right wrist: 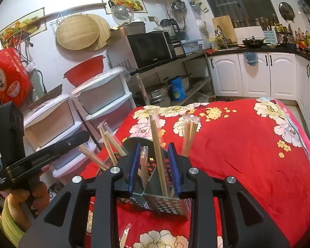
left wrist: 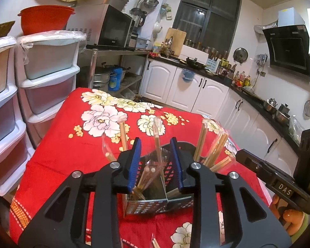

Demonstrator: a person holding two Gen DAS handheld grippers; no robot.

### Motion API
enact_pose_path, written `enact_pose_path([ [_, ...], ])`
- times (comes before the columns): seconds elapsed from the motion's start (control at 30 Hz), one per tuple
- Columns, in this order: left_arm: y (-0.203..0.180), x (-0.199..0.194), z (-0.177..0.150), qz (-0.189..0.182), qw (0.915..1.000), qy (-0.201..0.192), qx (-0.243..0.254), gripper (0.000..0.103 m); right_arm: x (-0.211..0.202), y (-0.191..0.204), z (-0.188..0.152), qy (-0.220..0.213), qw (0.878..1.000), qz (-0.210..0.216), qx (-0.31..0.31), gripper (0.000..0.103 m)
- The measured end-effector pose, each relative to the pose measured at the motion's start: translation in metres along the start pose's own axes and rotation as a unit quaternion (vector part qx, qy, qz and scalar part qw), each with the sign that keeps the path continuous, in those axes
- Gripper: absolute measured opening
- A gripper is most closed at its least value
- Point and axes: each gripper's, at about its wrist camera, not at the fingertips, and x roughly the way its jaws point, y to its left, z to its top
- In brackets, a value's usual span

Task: Organize utensils
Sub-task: 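Open both grippers and pull them back from the caddy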

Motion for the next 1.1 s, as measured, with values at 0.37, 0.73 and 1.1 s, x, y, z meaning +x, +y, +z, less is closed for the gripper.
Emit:
enact_pose_path([
  [0.37,0.003,-0.009,-0.007,0.003,1.0,0.001,-0.005,0.044,-0.009,0.004,-0.01,0.007,1.0,-0.006,-0.007,0.036],
  [0.73,0.007,-0.027,-0.025,-0.002,1.0,-0.003,-0.005,0.063,-0.019,0.011,-0.021,0.011,1.0,-0.012,-0.016,0.04],
  [1.1,0.012,-0.035,-0.043,0.005,0.9999,0.01,-0.011,0.081,-0.027,0.018,-0.037,0.022,0.999,-0.016,-0.024,0.046],
])
